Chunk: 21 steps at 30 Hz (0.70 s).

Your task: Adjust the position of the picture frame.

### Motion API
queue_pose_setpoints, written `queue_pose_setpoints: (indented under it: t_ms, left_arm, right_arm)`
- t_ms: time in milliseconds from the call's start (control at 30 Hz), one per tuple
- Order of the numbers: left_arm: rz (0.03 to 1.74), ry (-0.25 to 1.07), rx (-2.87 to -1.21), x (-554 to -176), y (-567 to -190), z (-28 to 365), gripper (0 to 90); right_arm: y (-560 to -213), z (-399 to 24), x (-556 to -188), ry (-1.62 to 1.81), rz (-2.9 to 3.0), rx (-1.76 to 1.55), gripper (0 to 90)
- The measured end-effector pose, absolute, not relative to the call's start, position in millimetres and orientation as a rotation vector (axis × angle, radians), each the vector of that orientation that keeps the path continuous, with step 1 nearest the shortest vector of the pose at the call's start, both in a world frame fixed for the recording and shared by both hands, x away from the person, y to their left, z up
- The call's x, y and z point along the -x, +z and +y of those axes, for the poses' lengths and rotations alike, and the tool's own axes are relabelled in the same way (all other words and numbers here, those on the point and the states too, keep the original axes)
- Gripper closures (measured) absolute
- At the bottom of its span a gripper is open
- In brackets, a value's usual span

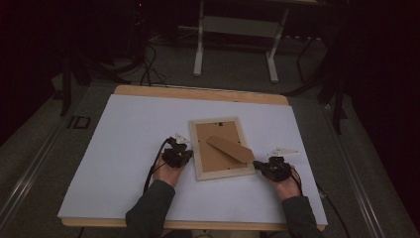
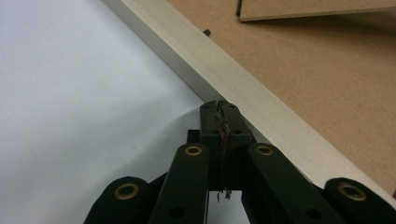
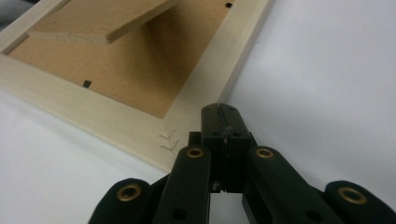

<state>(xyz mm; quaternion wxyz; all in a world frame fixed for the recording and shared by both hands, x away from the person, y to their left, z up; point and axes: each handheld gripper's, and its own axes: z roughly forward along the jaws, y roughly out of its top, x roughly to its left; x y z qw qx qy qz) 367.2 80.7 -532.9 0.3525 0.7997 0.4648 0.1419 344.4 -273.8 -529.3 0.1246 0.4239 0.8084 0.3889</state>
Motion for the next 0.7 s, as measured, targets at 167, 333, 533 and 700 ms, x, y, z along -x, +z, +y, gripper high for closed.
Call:
queue_pose_setpoints:
  t_ms: [167,333,533,700]
  left_arm:
    - [1.220,0.374,-2.075,-376.6,-532.0,84.7,90.0]
    - [1.231,0.377,-2.071,-382.7,-531.8,86.8,90.0]
    - [1.223,0.382,-2.081,-392.5,-531.5,89.2,90.0]
    - [1.236,0.351,-2.069,-403.3,-531.2,93.7,90.0]
  right_arm:
    - [-528.1,-263.9,-332.1,1.143,2.381,-1.192,90.0]
    - [-526.0,-257.4,-327.1,1.176,2.392,-1.172,90.0]
    - [-526.1,-250.6,-322.3,1.202,2.417,-1.153,90.0]
    - [-529.7,-243.9,-315.3,1.233,2.443,-1.142,90.0]
